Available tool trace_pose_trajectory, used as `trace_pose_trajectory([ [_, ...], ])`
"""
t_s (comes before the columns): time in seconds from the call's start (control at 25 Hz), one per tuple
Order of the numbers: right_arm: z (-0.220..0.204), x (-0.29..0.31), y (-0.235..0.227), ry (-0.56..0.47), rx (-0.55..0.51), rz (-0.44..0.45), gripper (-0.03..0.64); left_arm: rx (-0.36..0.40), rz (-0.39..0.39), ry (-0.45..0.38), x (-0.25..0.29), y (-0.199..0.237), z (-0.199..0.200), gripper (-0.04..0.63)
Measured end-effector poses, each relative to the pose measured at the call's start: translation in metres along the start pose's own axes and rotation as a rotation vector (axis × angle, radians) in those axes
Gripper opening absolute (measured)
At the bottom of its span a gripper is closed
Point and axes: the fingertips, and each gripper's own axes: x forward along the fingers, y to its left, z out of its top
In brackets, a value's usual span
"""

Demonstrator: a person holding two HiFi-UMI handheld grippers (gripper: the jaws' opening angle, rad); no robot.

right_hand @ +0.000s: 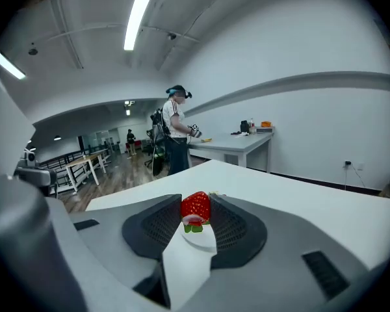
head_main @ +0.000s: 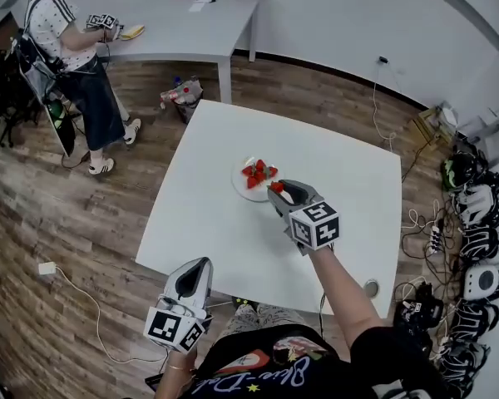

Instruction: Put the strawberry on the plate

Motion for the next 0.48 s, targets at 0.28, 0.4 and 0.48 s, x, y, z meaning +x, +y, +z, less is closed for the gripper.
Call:
trace_pose_trajectory([
  [0.28,-0.043,0.069,-0.019,0.178,-0.039,0.005,0.141,-0.002,0.15,0.026,-0.014,0.052,0.006,0.0],
  [0.4,-0.053,0.081,-0.025,0.205,-0.033,-0.005,0.142,-0.014,0.169,0.046,-0.015,0.056,0.002,0.0],
  [0.48,-0.055,0.084,-0.026,0.222,-0.052,-0.009,0.142,-0.017,0.179,0.061,-0.016,0.057,-0.003,0.0],
])
